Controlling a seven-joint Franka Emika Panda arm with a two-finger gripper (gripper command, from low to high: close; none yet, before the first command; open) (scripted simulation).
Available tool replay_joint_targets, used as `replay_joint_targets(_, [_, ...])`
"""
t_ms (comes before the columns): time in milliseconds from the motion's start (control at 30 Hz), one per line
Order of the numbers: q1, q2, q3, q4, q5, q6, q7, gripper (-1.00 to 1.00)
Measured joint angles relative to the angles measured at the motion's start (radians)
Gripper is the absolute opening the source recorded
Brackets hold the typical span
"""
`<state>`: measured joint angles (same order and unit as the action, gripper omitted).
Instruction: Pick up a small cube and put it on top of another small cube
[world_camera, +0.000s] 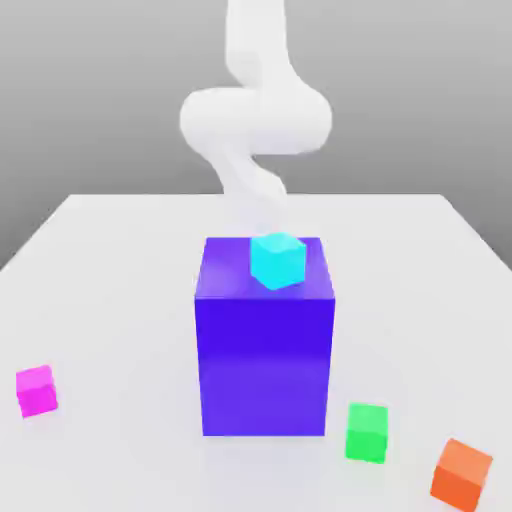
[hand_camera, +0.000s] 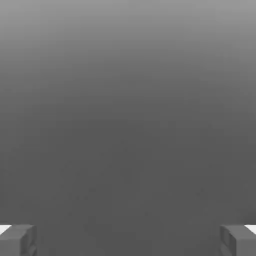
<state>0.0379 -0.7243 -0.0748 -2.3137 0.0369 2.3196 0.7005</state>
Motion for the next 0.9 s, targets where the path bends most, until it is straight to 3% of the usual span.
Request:
replay_joint_targets(500, [0.182,0.455,-0.431,-0.082,0.292,0.116,-0.653,0.00])
replay_joint_targets(700, [0.175,0.645,-0.527,-0.112,0.436,0.155,-0.930,0.00])
replay_joint_targets(900, [0.095,0.815,-0.550,-0.146,0.528,0.208,-1.172,0.00])
